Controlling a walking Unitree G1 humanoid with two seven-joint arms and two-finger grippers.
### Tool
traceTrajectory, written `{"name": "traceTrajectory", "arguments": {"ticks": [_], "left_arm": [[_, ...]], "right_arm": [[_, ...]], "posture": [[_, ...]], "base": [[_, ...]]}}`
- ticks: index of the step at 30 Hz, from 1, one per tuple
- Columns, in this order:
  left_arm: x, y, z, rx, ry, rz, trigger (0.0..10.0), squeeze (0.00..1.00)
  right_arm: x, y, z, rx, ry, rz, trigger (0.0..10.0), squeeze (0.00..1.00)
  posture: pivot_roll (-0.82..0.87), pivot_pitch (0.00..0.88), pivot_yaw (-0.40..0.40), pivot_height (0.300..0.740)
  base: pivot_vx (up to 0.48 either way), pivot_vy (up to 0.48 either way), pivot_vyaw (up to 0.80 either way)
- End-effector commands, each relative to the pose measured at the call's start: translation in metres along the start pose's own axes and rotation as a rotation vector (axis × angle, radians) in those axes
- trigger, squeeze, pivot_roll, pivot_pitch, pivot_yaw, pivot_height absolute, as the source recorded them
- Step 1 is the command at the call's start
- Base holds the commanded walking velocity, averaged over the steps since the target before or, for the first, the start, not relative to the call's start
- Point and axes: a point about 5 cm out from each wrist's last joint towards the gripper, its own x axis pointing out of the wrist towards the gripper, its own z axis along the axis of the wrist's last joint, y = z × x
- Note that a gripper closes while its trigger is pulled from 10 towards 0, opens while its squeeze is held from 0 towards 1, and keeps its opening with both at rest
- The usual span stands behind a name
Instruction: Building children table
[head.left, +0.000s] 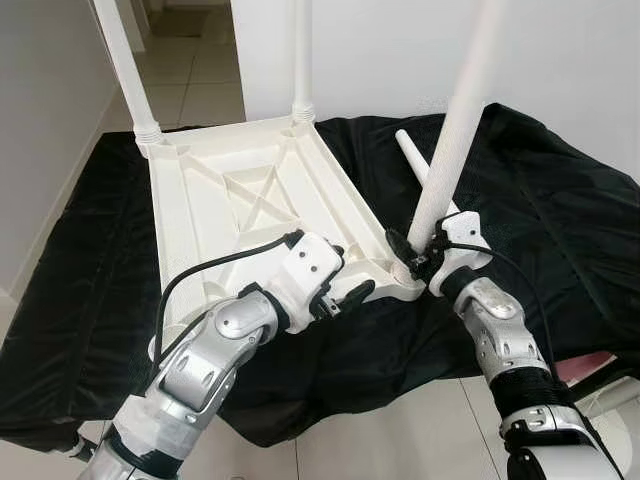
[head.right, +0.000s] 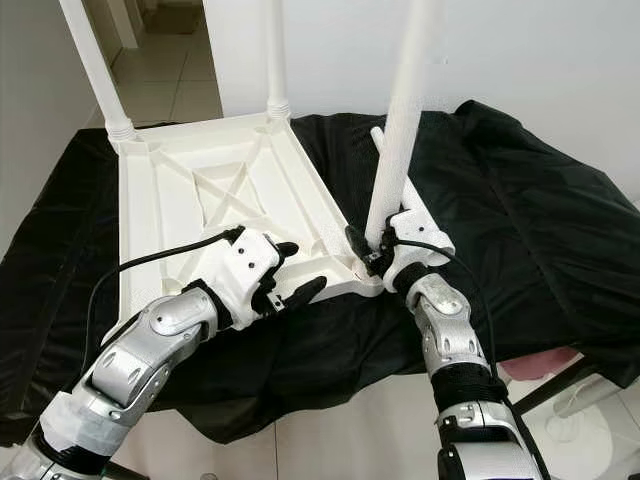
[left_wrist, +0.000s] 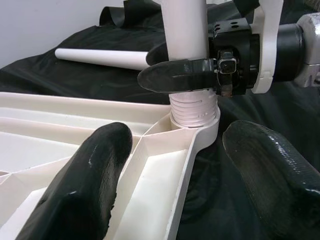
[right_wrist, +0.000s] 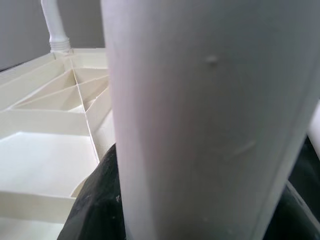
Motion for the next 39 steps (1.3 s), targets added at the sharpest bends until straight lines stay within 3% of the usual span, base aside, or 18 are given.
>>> {"name": "traceTrajectory", "arguments": {"ticks": [1,5,17,26,31,34,37,39], "left_arm": [[-0.002,-0.001,0.0,0.009,0.008,-0.018,10.0,0.0],[-0.002,-0.001,0.001,0.01,0.008,-0.018,10.0,0.0],[-0.002,-0.001,0.0,0.009,0.01,-0.013,10.0,0.0],[-0.001,0.0,0.001,0.011,0.006,-0.011,10.0,0.0],[0.001,-0.001,0.001,0.013,0.004,-0.013,10.0,0.0],[0.001,0.0,0.001,0.014,0.003,-0.013,10.0,0.0],[0.003,0.001,0.002,0.019,-0.001,-0.015,10.0,0.0],[0.003,0.001,0.002,0.02,-0.002,-0.015,10.0,0.0]], "right_arm": [[-0.012,0.003,-0.04,0.084,0.18,-0.021,10.0,0.0],[-0.012,0.004,-0.043,0.109,0.183,-0.027,10.0,0.0],[-0.016,0.02,-0.045,0.056,0.167,0.01,10.0,0.0],[-0.014,0.032,-0.046,0.061,0.15,-0.058,10.0,0.0],[-0.008,0.041,-0.042,0.167,0.125,-0.174,10.0,0.0],[-0.007,0.042,-0.041,0.187,0.12,-0.214,10.0,0.0],[-0.006,0.045,-0.039,0.211,0.116,-0.436,10.0,0.0],[-0.005,0.047,-0.039,0.218,0.119,-0.46,10.0,0.0]], "posture": [[-0.02,0.039,0.013,0.74],[-0.01,0.038,0.012,0.74],[-0.02,0.035,0.006,0.74],[-0.02,0.027,0.004,0.74],[-0.03,0.024,0.005,0.74],[-0.03,0.02,0.006,0.74],[-0.03,0.015,0.004,0.74],[-0.03,0.013,0.004,0.74]], "base": [[0.0,0.0,0.0],[0.0,0.0,0.0],[0.0,0.0,0.0],[0.0,0.0,0.0],[0.0,0.0,0.0],[0.0,0.0,0.0],[0.0,0.0,0.0],[0.0,0.0,0.0]]}}
